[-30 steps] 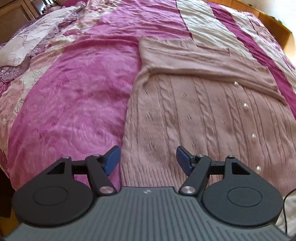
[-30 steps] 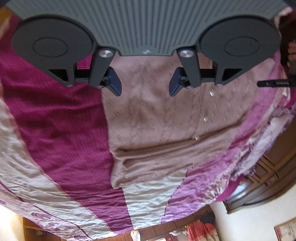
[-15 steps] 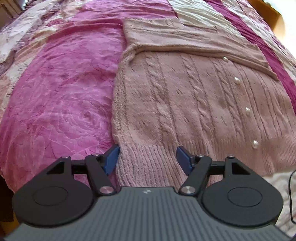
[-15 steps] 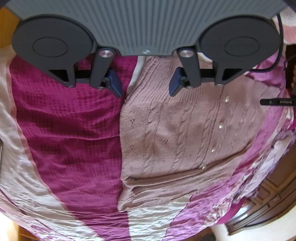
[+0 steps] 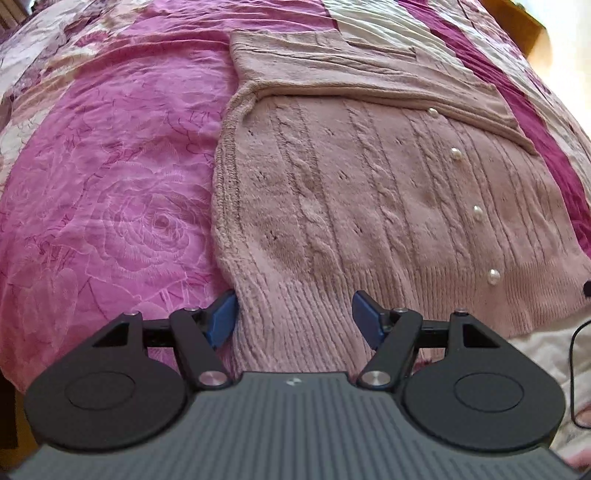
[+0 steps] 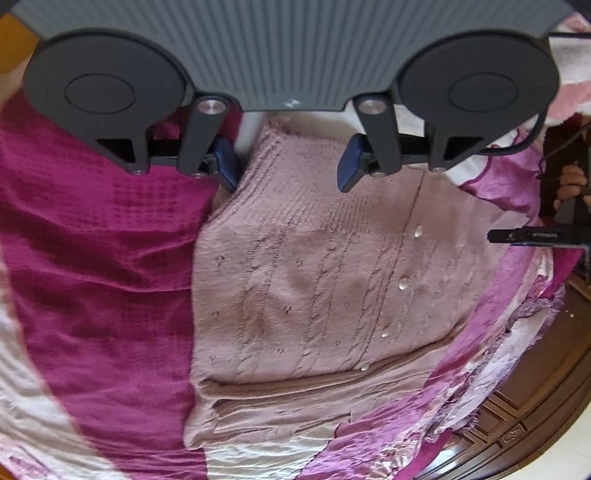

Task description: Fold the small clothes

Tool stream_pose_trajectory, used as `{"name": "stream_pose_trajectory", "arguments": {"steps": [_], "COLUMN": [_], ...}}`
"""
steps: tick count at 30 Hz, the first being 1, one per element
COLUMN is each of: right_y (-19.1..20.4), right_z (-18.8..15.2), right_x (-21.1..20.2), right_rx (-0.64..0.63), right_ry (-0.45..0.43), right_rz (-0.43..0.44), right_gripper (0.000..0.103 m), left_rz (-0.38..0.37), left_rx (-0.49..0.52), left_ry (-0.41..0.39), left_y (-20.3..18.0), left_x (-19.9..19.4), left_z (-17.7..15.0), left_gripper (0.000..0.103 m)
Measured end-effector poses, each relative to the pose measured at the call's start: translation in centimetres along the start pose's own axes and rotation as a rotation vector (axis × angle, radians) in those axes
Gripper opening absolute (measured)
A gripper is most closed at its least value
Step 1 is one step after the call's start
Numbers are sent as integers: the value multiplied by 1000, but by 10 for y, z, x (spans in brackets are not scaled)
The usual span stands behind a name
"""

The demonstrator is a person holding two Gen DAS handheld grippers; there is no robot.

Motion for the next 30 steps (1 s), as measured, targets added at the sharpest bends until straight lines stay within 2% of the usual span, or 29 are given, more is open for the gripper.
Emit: {"name": "stream_pose_trajectory", "arguments": {"steps": [4,8,11,13,16,21,24,26,27,28,30], "right_y": [-2,1,-1,-2,-2,2,3,2,2,0,-3], "right_z": [3,4,5,5,5,6,5,4,3,3,5], "right_x": [16,24,27,28,35,43,42,41,41,41,41], "right_rx": [30,-6,-2,7,-24,-72,-80,-79,-77,-69,-46], "right_ry": [6,5,-10,-24,-23,-18,-41,-52,-52,-54,-56], "right_rz": [44,49,62,70,64,64,96,100,97,94,99], "right_gripper": [60,60,60,60,59,59,58,52,44,32,14], "left_rz": [-39,-140,-181,-180,-136,-146,-183,-205,-216,-223,-257], "left_rx": [-1,-58,-66,-47,-16,-23,-59,-76,-87,-103,-147], "left_ry": [4,8,3,12,20,48,49,41,37,36,37], "left_y": [2,3,-1,-5,-8,-11,-9,-6,-5,-4,-1], "left_x": [8,15,17,19,24,31,32,32,31,32,33], "left_z": [1,-1,-3,-5,-6,-3,-1,-2,-2,-3,-3], "left_gripper": [73,72,62,57,57,59,59,56,49,34,21]}}
Point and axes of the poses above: each gripper's, at about its wrist camera, not at the fingertips, and x roughly the way its jaws point, y to its left, z to its top, the point moved 2 cm from there along x, roughly the way its jaws point, and after that the axes turned 1 degree about -x, right-handed, at the moved point
